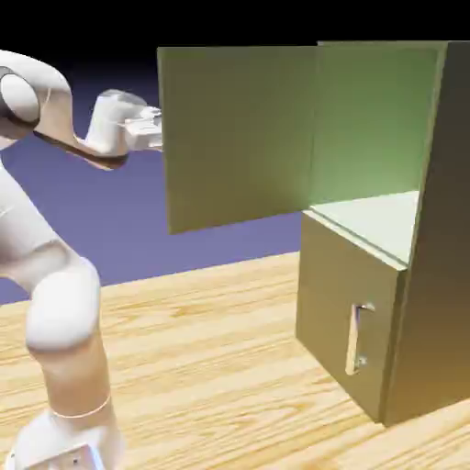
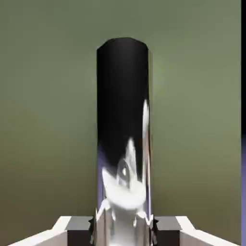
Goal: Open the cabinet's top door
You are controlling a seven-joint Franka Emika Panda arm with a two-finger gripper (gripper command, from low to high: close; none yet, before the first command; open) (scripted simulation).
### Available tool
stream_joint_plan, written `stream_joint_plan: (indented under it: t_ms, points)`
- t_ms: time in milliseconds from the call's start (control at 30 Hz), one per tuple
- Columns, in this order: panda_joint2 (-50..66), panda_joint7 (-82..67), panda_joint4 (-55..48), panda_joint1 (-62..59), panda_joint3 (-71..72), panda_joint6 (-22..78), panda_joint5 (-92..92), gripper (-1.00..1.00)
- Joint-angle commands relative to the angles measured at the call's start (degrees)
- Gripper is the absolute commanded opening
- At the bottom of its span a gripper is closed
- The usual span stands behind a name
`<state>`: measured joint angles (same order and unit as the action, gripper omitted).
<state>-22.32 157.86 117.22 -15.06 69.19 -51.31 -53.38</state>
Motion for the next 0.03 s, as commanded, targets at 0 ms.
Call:
stream_joint_plan:
  t_ms: [0]
  points:
    - [0.9, 0.4, -1.2, -2.0, 2.1, 1.2, 0.1, -1.0]
